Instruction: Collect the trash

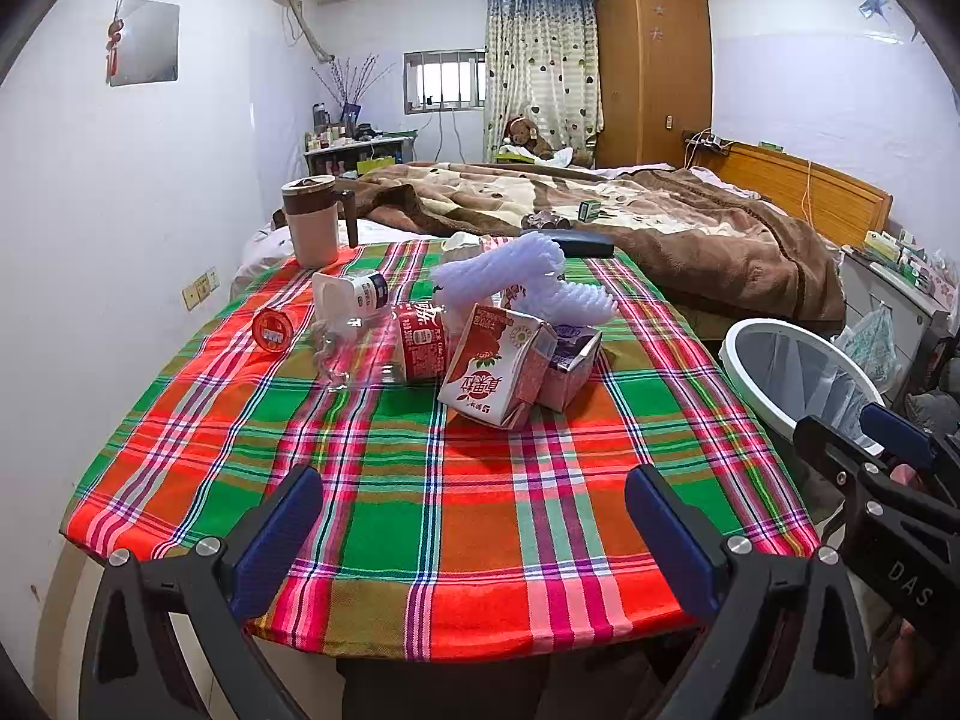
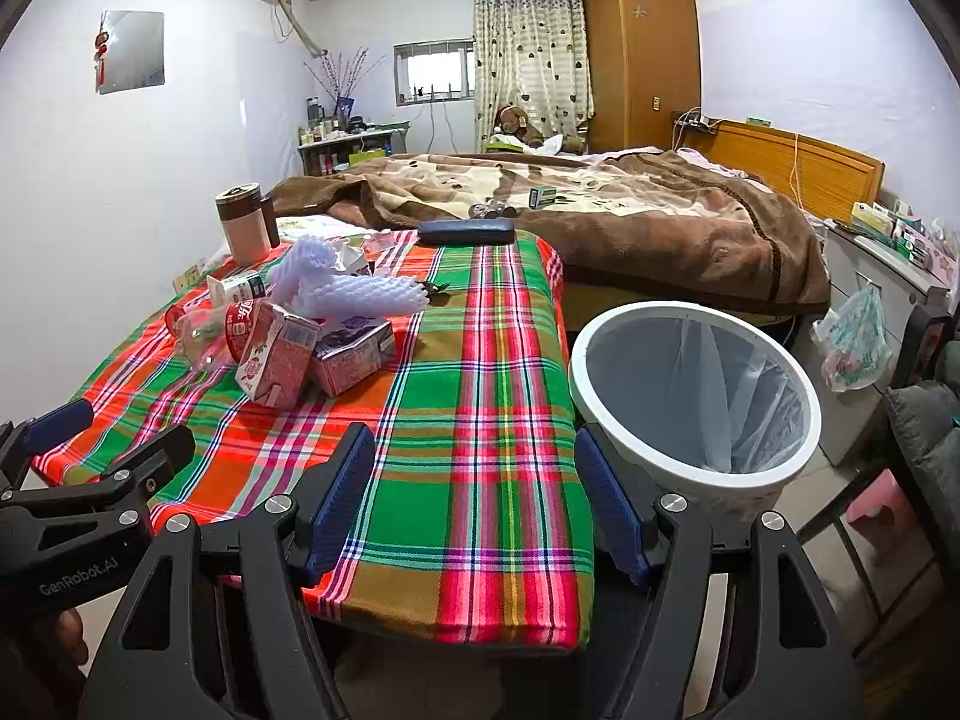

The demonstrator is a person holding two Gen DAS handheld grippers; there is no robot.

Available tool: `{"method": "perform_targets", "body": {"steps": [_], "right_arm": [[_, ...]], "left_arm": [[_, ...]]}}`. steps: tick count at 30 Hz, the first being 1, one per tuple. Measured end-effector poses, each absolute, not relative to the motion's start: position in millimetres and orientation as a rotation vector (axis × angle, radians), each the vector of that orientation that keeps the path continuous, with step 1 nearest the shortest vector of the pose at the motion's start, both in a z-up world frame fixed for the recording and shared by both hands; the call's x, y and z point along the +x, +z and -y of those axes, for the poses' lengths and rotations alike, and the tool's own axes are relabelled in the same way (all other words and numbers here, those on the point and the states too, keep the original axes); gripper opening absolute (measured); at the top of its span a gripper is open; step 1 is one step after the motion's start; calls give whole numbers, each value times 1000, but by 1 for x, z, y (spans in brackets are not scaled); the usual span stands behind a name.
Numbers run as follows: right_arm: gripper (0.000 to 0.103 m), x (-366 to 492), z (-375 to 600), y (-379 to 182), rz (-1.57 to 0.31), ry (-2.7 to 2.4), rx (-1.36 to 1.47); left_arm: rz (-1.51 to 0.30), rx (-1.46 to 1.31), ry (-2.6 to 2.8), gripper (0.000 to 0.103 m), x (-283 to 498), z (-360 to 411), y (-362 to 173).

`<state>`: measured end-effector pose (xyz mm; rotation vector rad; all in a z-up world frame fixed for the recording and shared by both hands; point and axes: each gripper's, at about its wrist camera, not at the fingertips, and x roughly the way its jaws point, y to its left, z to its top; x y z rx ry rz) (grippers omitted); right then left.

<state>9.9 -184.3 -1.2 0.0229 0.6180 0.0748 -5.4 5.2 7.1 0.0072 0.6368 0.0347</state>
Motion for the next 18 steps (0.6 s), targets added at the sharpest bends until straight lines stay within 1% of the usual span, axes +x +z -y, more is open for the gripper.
{"method": "perform_targets", "body": {"steps": [14, 18], "right_arm": [[71, 11, 185, -2, -625, 76, 20], [71, 19, 184, -6, -633, 83, 33]], "left_arm": [[-646, 4, 34, 102, -2, -10, 4], [-674, 3, 24, 102, 7, -16, -2]]}}
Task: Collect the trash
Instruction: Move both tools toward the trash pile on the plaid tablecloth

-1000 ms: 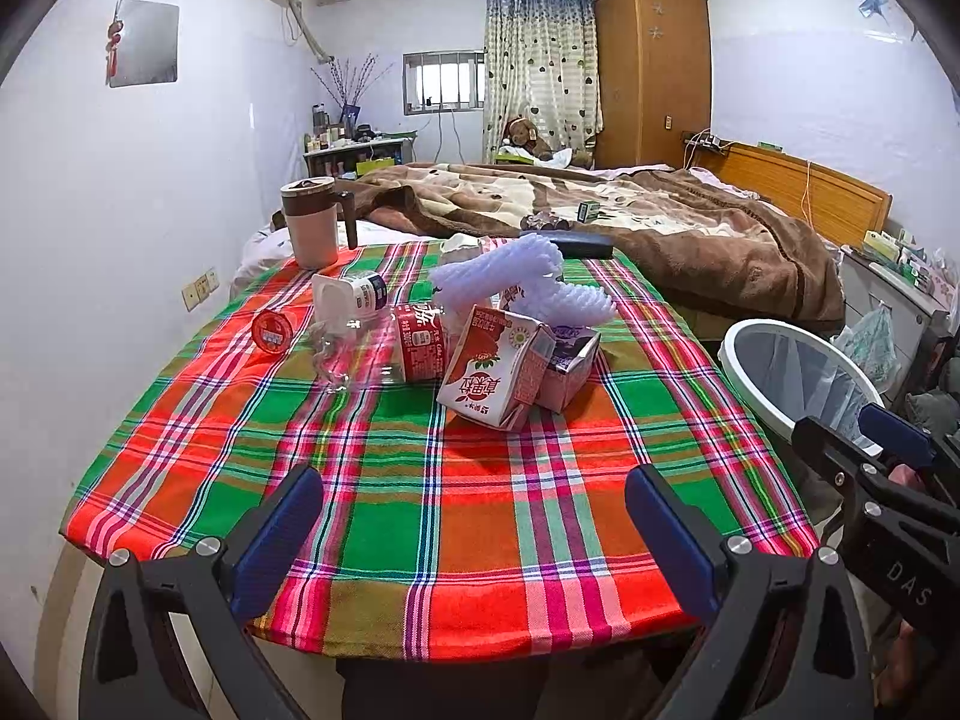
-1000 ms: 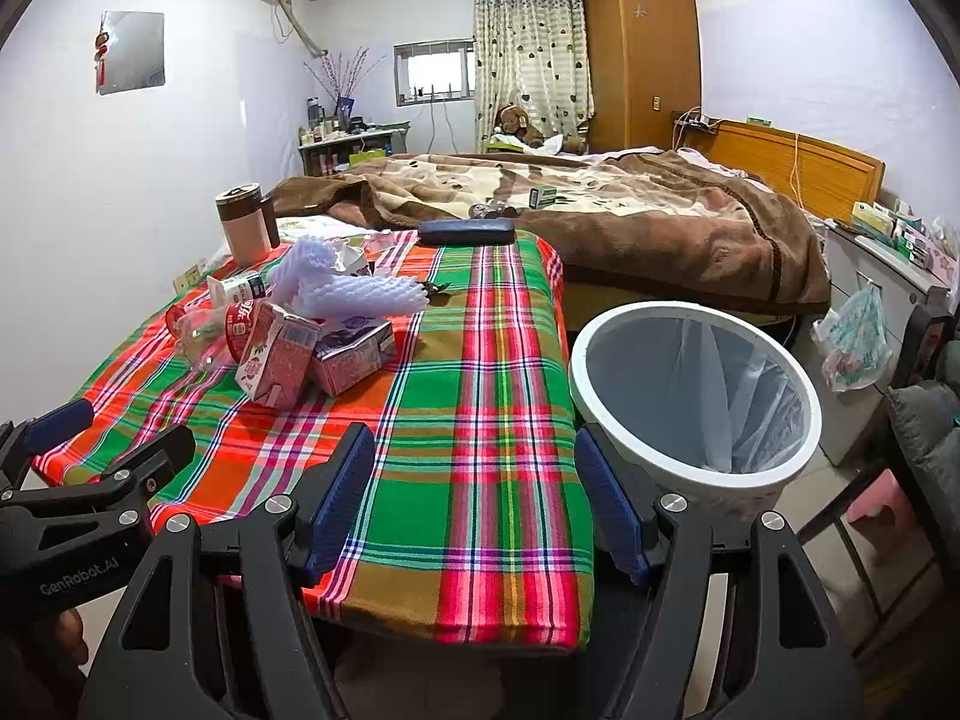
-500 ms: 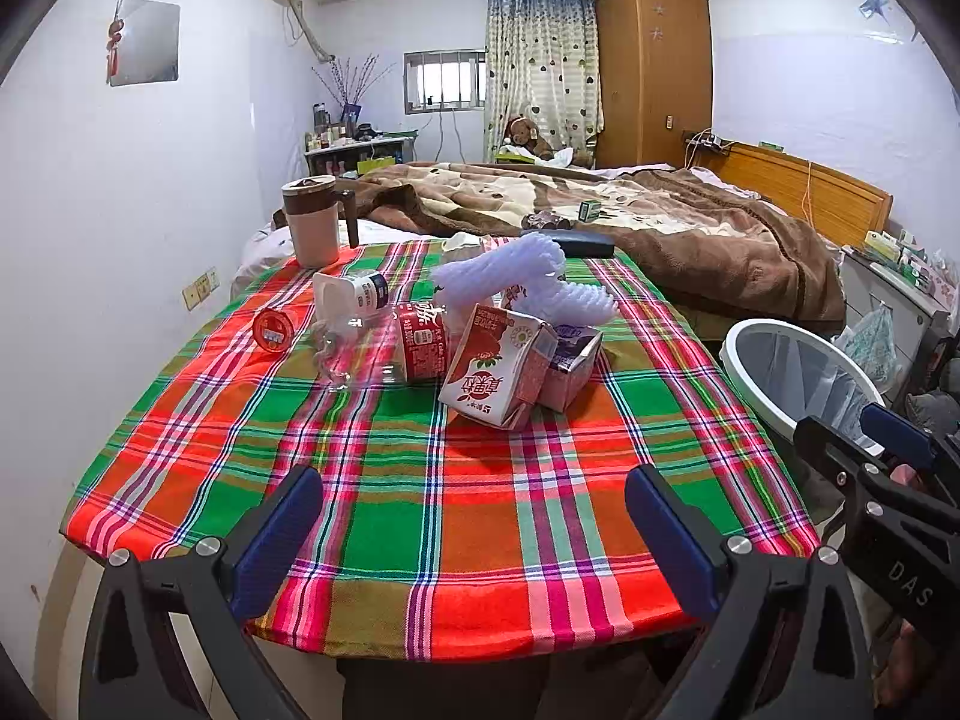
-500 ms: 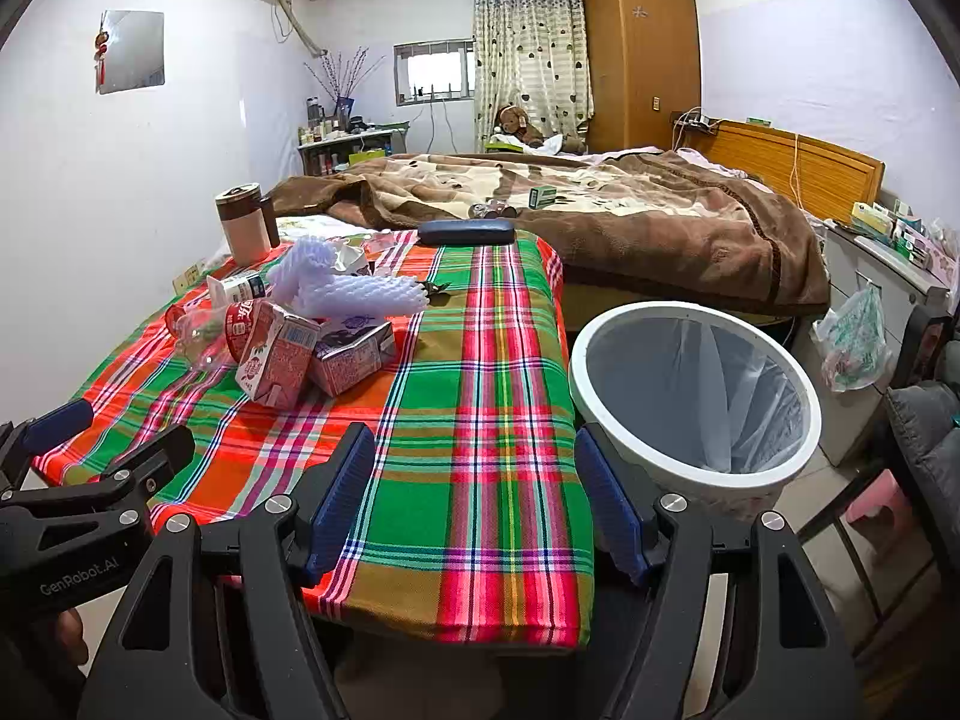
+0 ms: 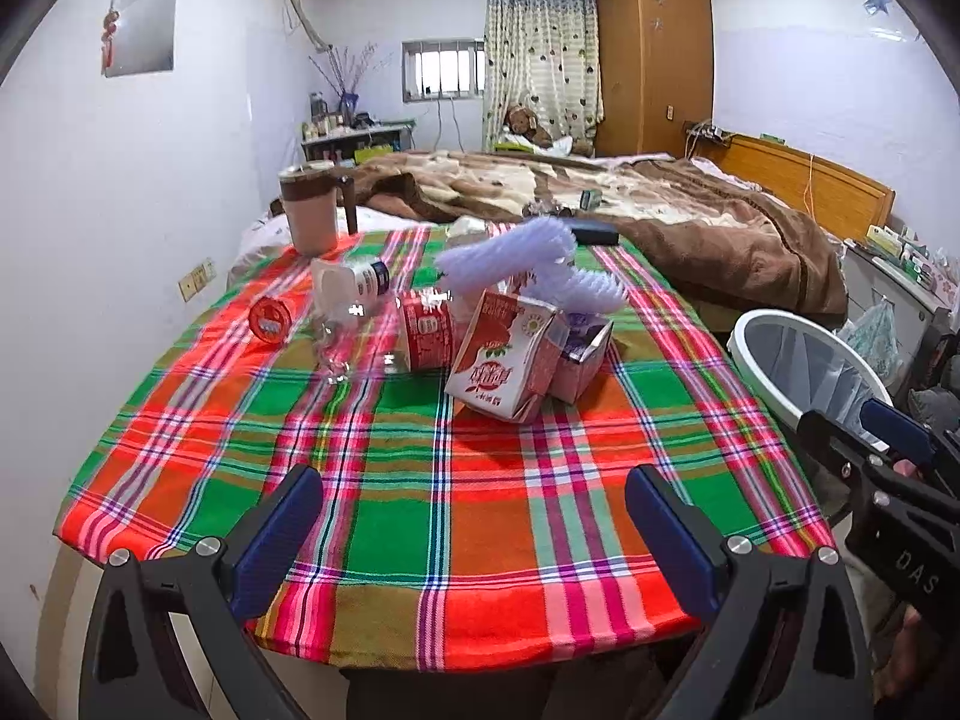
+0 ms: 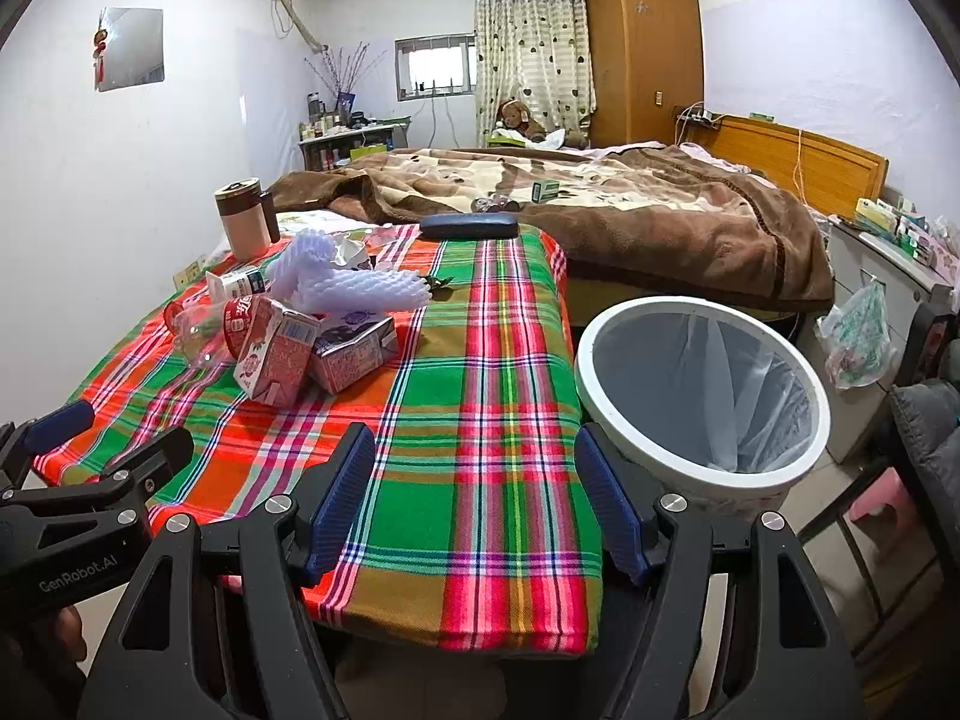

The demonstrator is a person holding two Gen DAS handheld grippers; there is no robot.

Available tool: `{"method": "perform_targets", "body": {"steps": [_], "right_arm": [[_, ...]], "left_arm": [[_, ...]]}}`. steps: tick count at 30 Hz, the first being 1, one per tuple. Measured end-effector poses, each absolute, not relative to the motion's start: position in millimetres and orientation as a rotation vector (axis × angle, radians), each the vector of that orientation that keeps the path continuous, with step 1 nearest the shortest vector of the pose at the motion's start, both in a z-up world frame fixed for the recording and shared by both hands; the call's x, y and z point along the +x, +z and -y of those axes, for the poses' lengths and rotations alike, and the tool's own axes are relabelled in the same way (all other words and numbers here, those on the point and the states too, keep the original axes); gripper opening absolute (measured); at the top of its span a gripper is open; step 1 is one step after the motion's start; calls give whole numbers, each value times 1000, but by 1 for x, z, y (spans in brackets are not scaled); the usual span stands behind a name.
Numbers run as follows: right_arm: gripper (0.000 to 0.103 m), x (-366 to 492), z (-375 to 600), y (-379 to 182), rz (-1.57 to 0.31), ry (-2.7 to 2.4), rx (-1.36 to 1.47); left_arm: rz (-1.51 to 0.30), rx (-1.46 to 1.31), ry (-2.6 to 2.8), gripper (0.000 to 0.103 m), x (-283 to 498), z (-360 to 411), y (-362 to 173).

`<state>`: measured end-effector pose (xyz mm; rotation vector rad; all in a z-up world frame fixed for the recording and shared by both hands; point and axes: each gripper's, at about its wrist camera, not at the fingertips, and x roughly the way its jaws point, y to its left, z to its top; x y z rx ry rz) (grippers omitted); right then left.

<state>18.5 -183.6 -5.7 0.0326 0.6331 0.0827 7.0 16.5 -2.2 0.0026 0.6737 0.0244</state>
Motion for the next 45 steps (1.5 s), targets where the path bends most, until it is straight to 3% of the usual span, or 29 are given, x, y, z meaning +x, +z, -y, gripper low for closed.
{"method": "perform_targets", "body": {"steps": [21, 45], "right_arm": [[71, 107, 149, -20, -741, 194, 121], [71, 190, 123, -16, -891, 283, 309]], "left_arm": [[-738, -84, 30, 102, 88, -120, -14], [-795, 137, -123, 102, 194, -121, -11]]}}
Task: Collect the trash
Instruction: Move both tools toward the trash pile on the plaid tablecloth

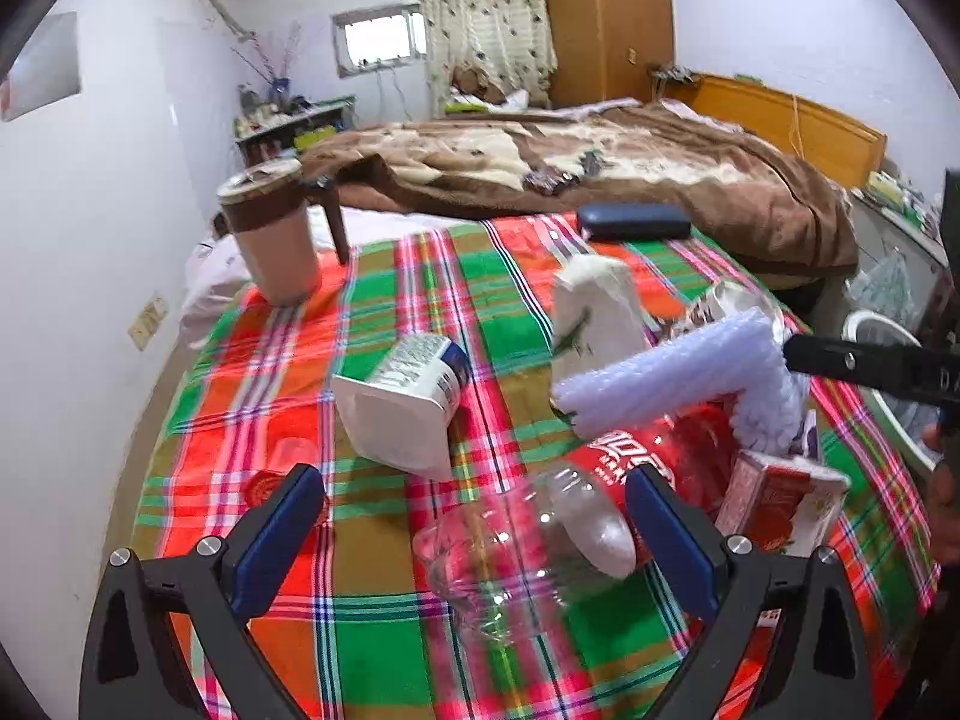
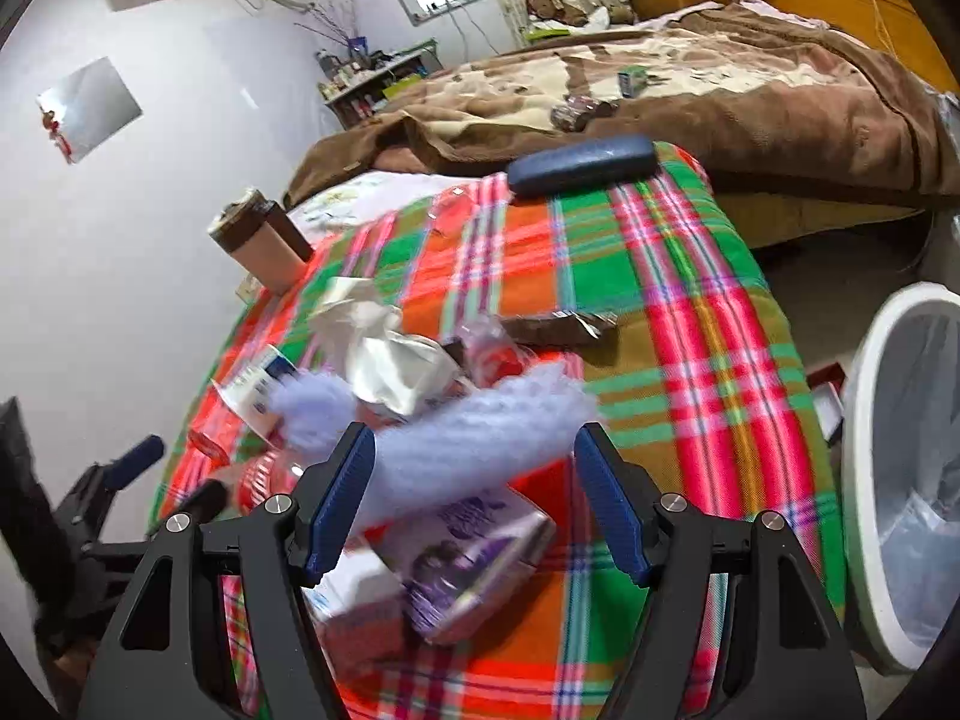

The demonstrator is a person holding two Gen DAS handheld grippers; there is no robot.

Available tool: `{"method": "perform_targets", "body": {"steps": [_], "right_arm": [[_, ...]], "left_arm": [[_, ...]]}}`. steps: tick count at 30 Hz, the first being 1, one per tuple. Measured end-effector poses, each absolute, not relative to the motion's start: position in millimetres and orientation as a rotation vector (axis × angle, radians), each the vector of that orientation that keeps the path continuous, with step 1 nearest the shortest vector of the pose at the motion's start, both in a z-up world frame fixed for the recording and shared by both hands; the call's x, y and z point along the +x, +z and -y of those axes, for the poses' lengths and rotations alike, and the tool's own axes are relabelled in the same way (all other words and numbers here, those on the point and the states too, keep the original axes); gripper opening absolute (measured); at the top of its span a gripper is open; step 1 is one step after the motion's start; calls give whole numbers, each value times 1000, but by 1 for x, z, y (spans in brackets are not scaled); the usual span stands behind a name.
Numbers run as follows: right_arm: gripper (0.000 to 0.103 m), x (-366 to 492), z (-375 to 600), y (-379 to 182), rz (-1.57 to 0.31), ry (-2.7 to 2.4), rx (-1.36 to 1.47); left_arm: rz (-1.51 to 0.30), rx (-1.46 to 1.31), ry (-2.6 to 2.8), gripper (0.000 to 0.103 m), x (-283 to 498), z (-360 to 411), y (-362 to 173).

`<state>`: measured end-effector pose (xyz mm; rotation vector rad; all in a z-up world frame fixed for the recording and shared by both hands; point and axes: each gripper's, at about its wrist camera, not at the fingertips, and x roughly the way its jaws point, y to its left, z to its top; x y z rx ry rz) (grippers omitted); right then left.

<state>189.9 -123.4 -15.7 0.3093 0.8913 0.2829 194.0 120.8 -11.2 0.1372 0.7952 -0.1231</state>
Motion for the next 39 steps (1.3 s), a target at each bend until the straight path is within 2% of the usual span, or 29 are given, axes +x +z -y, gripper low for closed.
{"method": "perform_targets", "body": {"steps": [10, 12, 16, 19, 23, 31, 36, 39], "right_arm": [[71, 205, 118, -29, -949, 271, 352], [63, 206, 120, -29, -947, 272, 359], [34, 207, 124, -31, -945, 305, 394], [22, 205, 126, -29, -931, 317, 392], [6, 201, 130, -28, -920, 336, 400], [4, 193, 147, -23, -906, 366, 413], [4, 190, 154, -33, -973, 410, 445], [12, 181, 147, -34, -955, 422, 391]], "left_arm": [[-883, 103, -262, 99, 190, -108, -30], [-883, 102, -272, 98, 186, -106, -31], [-883, 79, -305, 95, 172, -100, -29], [-888, 66, -324, 89, 161, -97, -28], [-911, 28, -366, 86, 149, -92, -30], [-807, 16, -332, 84, 143, -101, 0], [-838, 47, -328, 84, 164, -98, -6], [-886, 43, -342, 84, 179, -94, -20]]}}
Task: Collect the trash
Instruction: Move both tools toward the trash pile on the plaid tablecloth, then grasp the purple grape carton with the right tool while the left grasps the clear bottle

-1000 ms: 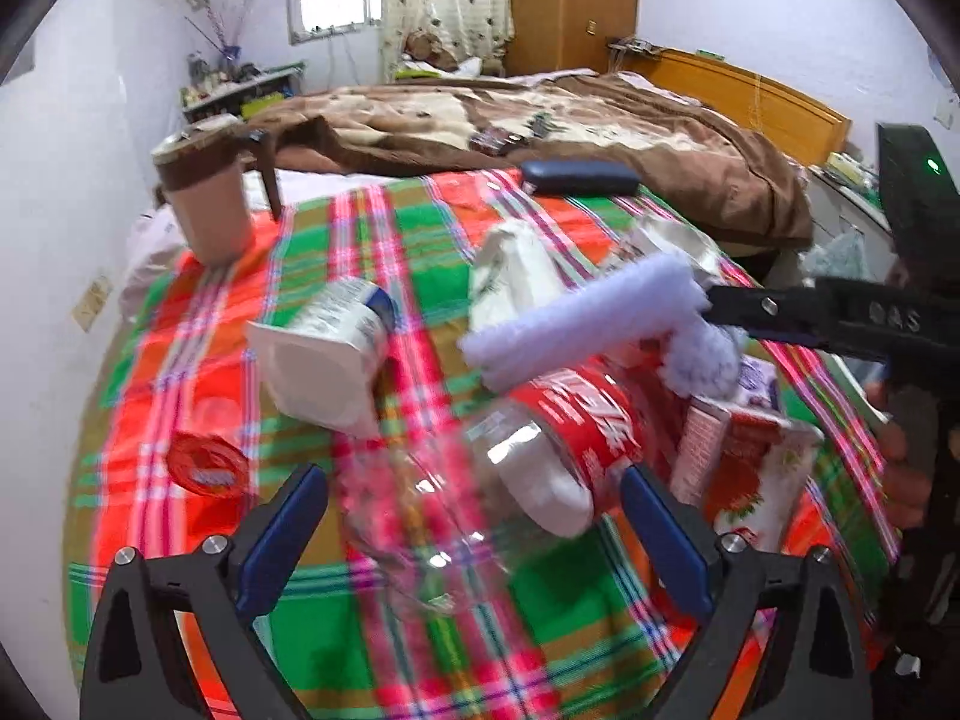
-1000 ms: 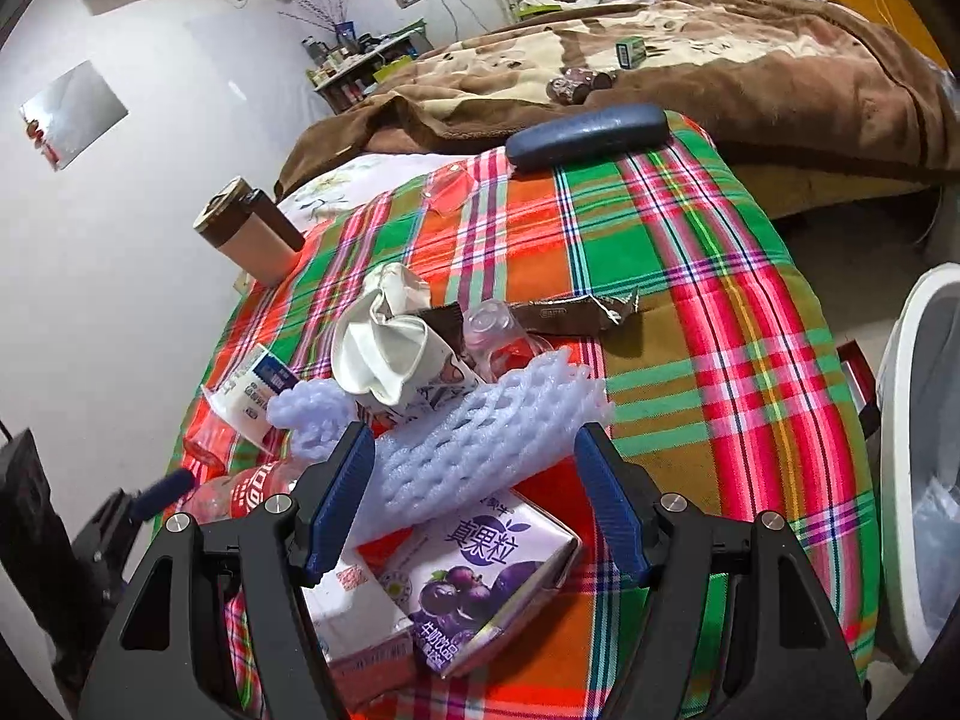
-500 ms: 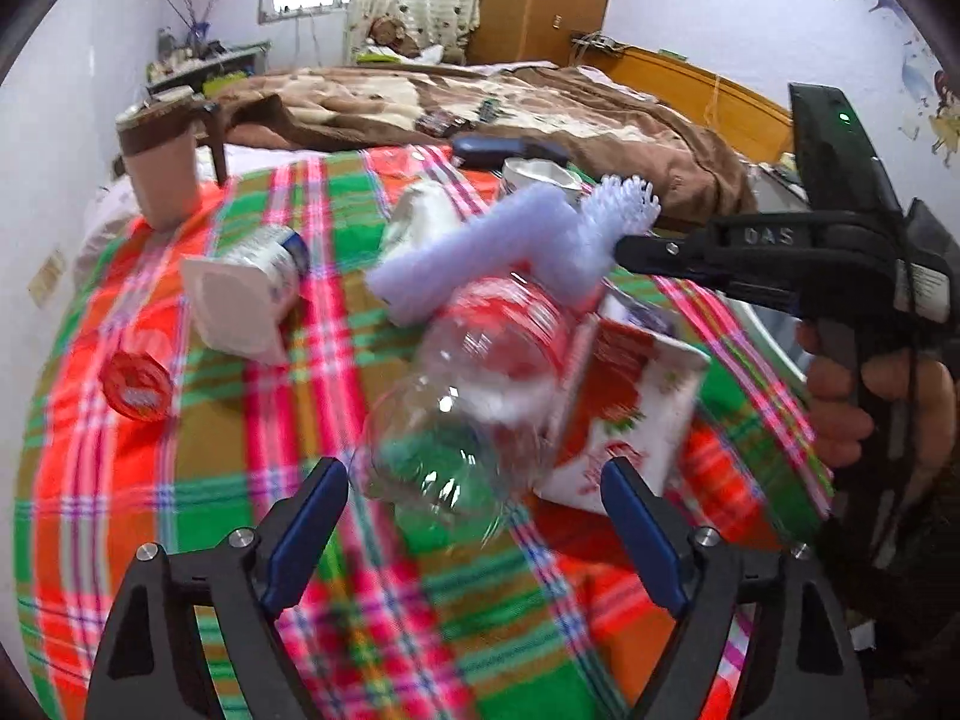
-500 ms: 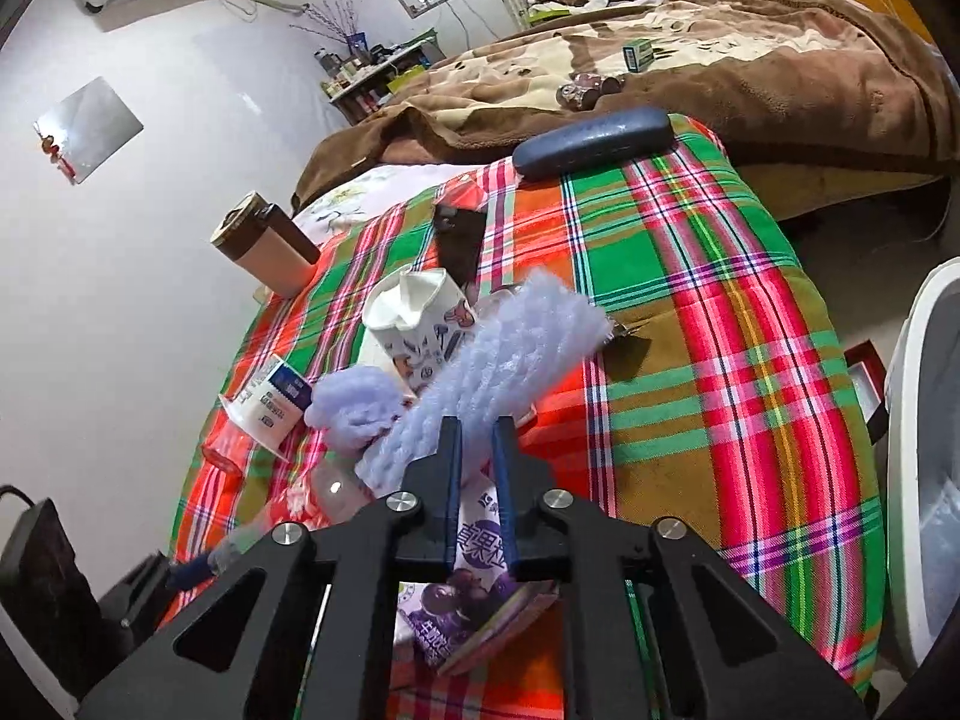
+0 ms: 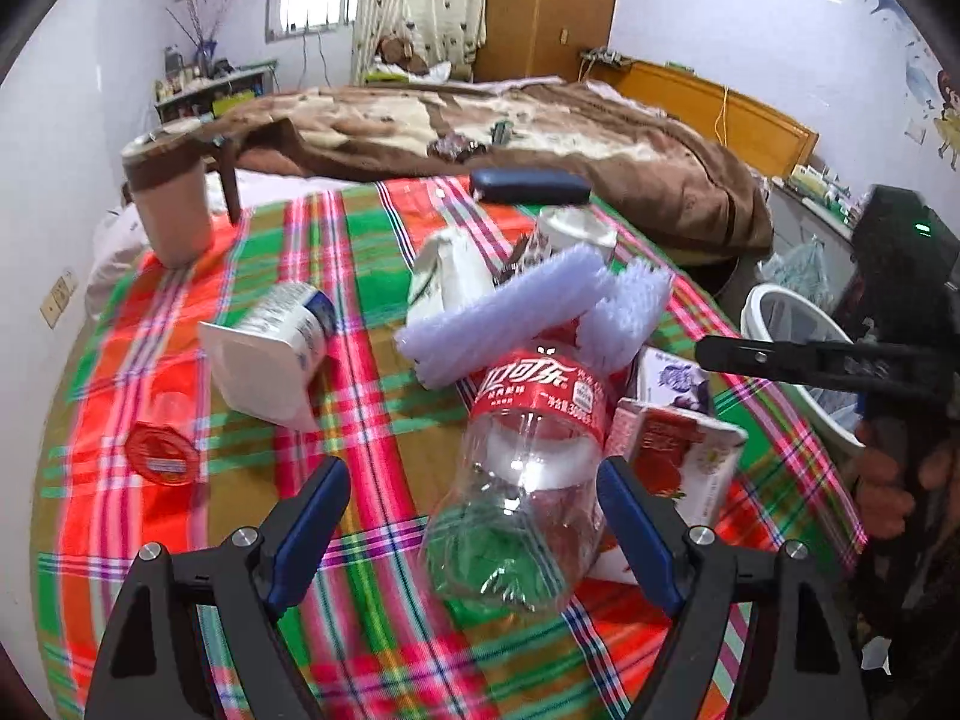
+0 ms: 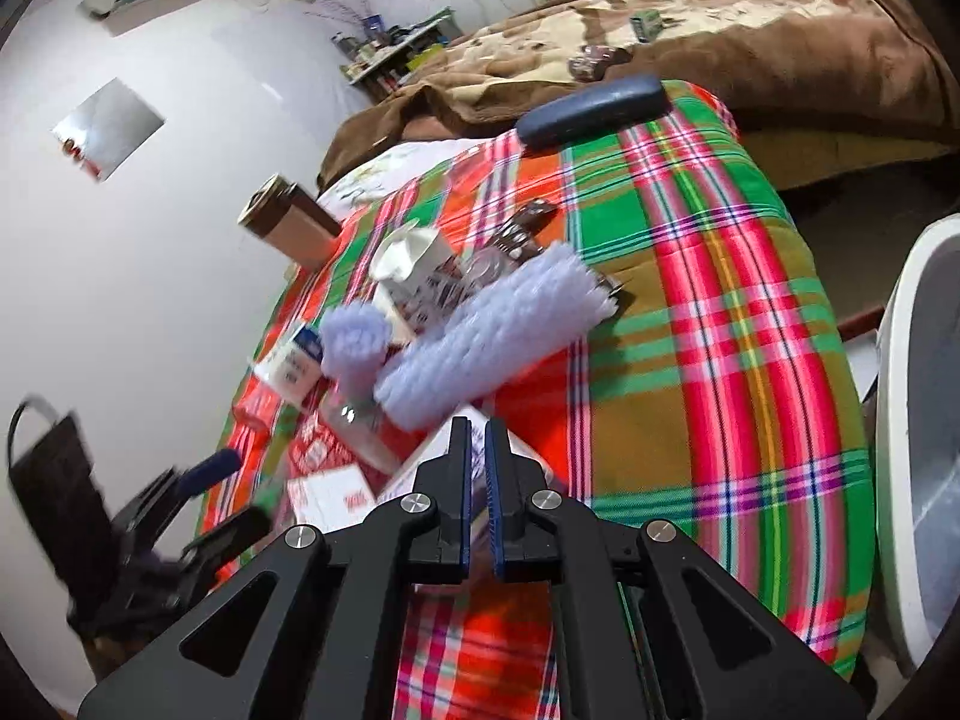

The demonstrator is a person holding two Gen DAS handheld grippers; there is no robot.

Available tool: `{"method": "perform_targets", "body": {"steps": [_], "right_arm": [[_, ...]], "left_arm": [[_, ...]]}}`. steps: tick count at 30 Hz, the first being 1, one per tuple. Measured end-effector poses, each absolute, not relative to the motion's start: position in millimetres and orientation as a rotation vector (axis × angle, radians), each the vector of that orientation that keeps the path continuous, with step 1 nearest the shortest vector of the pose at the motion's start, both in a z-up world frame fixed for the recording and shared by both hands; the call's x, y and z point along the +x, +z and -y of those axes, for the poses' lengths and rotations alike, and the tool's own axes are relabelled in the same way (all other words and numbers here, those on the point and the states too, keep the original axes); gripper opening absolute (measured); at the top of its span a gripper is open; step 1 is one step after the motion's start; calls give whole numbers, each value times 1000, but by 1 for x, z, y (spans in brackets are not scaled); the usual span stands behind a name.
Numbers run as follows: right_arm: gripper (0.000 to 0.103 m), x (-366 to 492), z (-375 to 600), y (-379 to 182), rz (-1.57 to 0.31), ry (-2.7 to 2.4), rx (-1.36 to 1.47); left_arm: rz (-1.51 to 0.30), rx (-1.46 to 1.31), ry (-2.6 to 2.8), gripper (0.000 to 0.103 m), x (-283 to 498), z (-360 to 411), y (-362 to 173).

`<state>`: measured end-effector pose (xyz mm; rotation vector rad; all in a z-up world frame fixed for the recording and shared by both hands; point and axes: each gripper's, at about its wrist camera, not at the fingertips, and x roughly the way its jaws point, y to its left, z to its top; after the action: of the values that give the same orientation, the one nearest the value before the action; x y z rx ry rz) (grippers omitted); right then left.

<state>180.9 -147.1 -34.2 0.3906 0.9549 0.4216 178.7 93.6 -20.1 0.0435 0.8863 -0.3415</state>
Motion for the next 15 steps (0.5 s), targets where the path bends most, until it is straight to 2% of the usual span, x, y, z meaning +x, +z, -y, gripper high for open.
{"method": "perform_targets", "body": {"steps": [3, 4, 5, 6, 7, 15], "right_arm": [[37, 177, 146, -35, -935, 409, 390], [54, 178, 147, -35, -943, 409, 412], [65, 179, 148, -38, -953, 414, 429], [65, 180, 148, -41, -969, 410, 439], [65, 179, 149, -44, -984, 397, 438], [65, 186, 127, -57, -1042, 384, 415]], "left_arm": [[-918, 3, -364, 84, 187, -95, -31], [-919, 1, -362, 84, 189, -96, -33], [-917, 7, -356, 84, 191, -96, -34], [-920, 7, -352, 81, 193, -95, -37], [-933, 0, -353, 70, 196, -96, -40], [-938, -34, -284, 68, 193, -113, -44]]}}
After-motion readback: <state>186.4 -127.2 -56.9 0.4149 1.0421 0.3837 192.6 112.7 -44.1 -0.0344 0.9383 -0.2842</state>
